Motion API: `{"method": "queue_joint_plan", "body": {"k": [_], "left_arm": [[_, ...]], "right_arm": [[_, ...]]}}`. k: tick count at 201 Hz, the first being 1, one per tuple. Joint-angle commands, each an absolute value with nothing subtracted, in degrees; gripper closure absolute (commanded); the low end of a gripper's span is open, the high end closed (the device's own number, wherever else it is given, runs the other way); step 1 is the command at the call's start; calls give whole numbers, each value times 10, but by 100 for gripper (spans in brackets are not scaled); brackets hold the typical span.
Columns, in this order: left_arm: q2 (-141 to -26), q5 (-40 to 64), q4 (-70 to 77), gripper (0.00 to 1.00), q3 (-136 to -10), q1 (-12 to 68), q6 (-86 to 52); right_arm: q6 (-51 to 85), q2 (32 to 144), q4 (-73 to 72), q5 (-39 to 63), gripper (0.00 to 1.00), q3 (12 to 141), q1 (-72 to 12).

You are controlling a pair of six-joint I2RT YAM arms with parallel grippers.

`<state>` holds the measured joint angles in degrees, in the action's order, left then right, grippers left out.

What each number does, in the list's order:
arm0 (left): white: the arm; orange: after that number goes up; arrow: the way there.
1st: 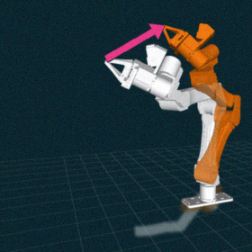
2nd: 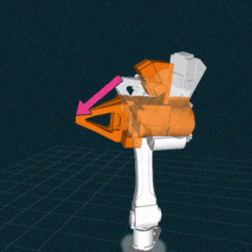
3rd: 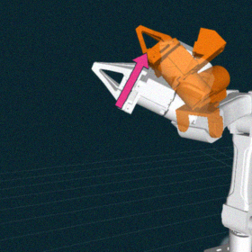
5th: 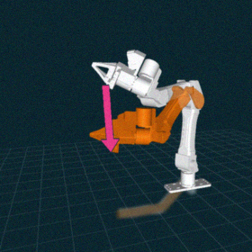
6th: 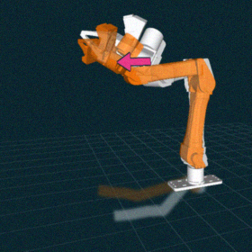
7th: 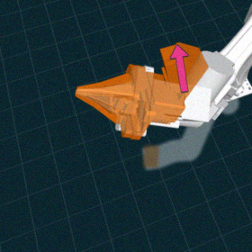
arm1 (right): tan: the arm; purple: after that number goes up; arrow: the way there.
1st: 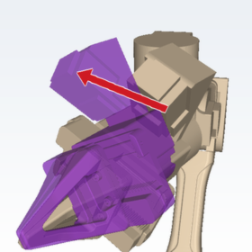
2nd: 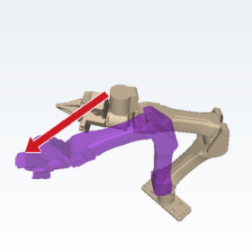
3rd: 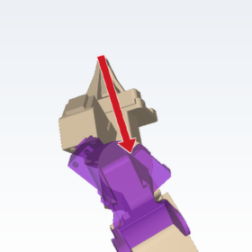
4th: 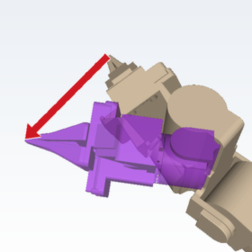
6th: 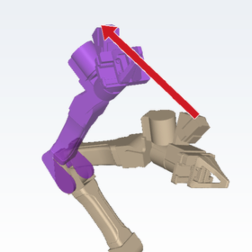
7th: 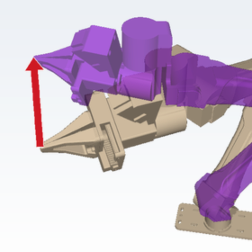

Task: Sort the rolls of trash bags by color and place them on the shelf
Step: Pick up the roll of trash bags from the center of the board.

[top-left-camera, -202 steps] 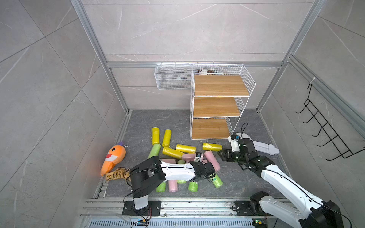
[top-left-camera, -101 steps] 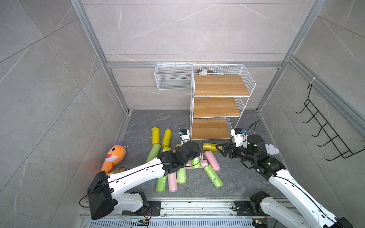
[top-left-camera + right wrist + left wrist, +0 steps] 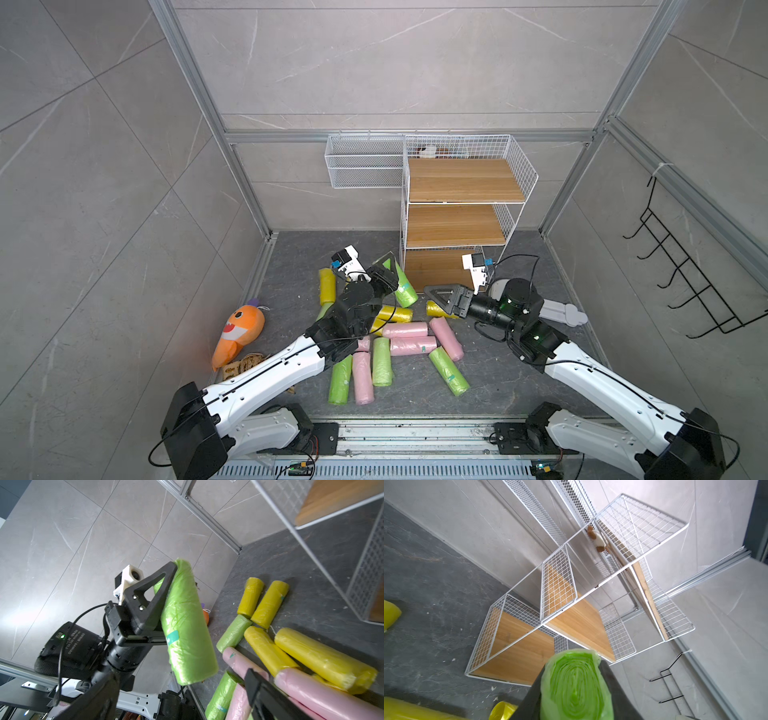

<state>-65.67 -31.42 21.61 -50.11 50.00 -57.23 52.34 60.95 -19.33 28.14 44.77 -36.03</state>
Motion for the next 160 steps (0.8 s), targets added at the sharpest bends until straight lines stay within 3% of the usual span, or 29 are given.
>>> {"method": "queue_joint_plan", "body": {"k": [1,69,160], "left_arm": [[-631,-324,333,67,-493,499,-636],[-613,-340,384,68,-450,499,-707],[-623,-350,442,69,-419,499,-763]], "right_arm": [[535,635,-247,242,1,476,-379],[510,698,-262,231,1,517,-411],[514,737,-313,229,33,525,-441]]}}
